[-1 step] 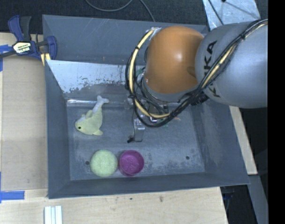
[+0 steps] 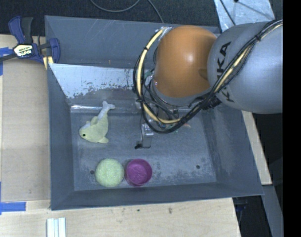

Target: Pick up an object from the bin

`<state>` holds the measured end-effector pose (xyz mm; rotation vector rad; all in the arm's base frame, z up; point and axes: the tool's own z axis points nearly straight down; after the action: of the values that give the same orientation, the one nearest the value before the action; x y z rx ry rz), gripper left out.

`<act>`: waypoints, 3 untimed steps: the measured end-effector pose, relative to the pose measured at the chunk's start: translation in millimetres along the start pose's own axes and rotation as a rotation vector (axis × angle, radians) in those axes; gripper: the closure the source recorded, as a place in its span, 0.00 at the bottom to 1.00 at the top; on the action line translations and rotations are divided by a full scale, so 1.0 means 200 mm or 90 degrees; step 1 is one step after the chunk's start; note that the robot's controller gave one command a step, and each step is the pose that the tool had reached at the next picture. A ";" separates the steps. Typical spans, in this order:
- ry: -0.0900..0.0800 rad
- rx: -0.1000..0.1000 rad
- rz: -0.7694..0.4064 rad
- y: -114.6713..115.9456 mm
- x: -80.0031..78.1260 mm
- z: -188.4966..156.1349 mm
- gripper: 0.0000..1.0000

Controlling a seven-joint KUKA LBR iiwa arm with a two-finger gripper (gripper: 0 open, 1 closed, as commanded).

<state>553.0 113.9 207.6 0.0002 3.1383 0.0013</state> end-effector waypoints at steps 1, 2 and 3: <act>-0.002 0.000 -0.053 -0.06 0.11 0.36 0.00; 0.002 0.001 -0.082 0.23 -0.08 0.32 0.00; -0.001 0.000 -0.113 0.01 0.25 0.48 0.00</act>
Offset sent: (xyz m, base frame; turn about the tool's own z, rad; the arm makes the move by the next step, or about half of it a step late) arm 0.0341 0.0726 -0.0502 -0.1485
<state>504.1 115.6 112.4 -0.2785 3.1250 0.0018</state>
